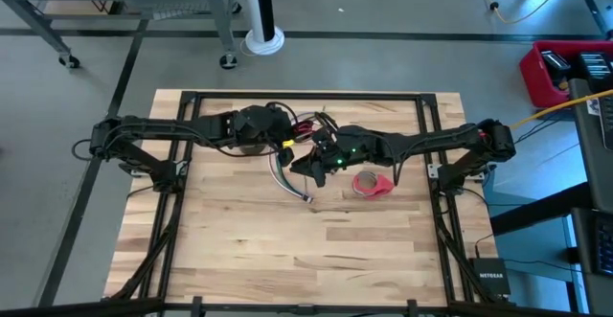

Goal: Coil cords
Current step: Coil the red wire onto the spool

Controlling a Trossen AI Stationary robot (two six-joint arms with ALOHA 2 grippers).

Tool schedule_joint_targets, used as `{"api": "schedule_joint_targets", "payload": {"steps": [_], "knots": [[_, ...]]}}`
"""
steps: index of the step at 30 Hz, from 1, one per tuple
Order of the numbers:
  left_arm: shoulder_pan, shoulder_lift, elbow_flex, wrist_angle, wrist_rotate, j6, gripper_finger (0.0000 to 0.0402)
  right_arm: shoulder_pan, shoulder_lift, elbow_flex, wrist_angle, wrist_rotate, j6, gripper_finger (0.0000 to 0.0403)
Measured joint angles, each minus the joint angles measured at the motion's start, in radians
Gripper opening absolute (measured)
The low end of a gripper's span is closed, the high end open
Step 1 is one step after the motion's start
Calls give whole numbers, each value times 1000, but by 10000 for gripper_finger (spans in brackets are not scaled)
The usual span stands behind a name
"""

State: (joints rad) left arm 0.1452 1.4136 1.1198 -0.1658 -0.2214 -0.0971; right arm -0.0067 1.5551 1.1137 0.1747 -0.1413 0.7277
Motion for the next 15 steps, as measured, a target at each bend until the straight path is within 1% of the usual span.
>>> {"api": "schedule_joint_targets", "payload": {"steps": [6, 11, 13, 15], "knots": [[0, 0, 0, -1, 0, 19, 0, 0, -2, 0, -44, 0, 50, 131], [0, -4, 0, -2, 0, 19, 0, 0, -12, 0, -77, 4, 52, 131], [1, -13, 0, -9, -9, 20, 0, 0, -20, 0, -87, 26, 52, 131], [1, -26, 0, -12, -27, 23, 0, 0, -30, 0, -125, 72, 52, 131]]}}
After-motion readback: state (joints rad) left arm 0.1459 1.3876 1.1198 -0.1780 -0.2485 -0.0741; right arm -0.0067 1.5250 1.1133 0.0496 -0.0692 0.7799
